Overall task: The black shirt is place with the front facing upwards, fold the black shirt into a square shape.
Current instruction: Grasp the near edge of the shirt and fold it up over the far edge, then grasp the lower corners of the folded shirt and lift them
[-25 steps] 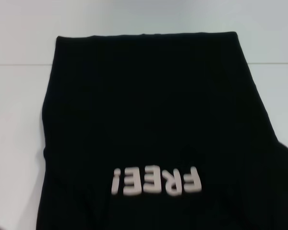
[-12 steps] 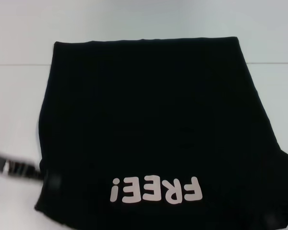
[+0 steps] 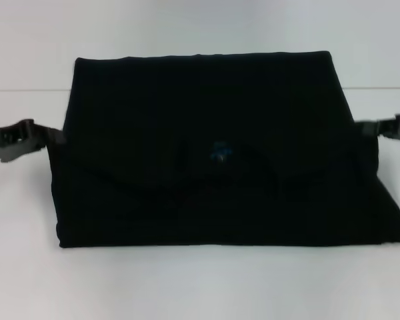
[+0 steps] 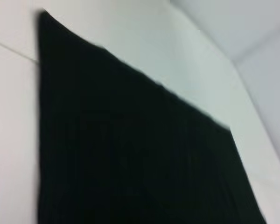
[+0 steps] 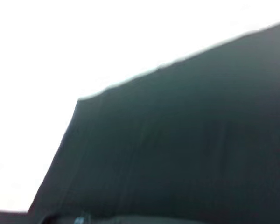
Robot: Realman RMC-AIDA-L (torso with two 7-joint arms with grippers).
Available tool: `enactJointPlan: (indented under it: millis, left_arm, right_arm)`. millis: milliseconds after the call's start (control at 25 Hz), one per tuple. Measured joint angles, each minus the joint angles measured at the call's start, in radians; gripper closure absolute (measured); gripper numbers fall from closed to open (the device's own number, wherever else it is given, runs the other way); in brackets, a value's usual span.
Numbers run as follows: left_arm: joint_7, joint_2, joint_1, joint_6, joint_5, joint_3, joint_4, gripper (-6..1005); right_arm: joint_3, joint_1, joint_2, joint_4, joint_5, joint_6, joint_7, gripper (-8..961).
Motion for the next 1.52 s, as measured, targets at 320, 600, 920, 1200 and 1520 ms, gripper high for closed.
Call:
enactJointPlan:
  millis: [320,600,920,1200,1520]
  left_arm:
    - [0.017,-0.035,0.041,-0.136,-0.133,0.012,-0.009,971]
    - [0.08,-0.095,0.029,-0.243,-0.181,0.012,-0.012,972]
    - [0.189,-0.158,0.015,-0.354,-0.246,0.016,-0.01,968]
    - [0.218,-0.157,0.027,-0.372,-0.255,0.01,-0.014,741]
    - [0.174,-0.108,0.085,-0.253,-0.25,0.02,-0.018,465]
  right_arm:
    - [-0.008,0.012,0.054,0.003,0.069,0.166,-0.051,802]
    - [-0.028,0.037,0.073,0.053,0.075,0.298,-0.058,786]
    - [-0.058,0.042,0.125,0.054,0.083,0.385,-0.135,768]
    - [-0.055,-0.013,0.11,0.047,0.227,0.363,-0.146,752]
    - [-0.064,-0.122,0.09,0.046,0.465,0.09,-0.415,419]
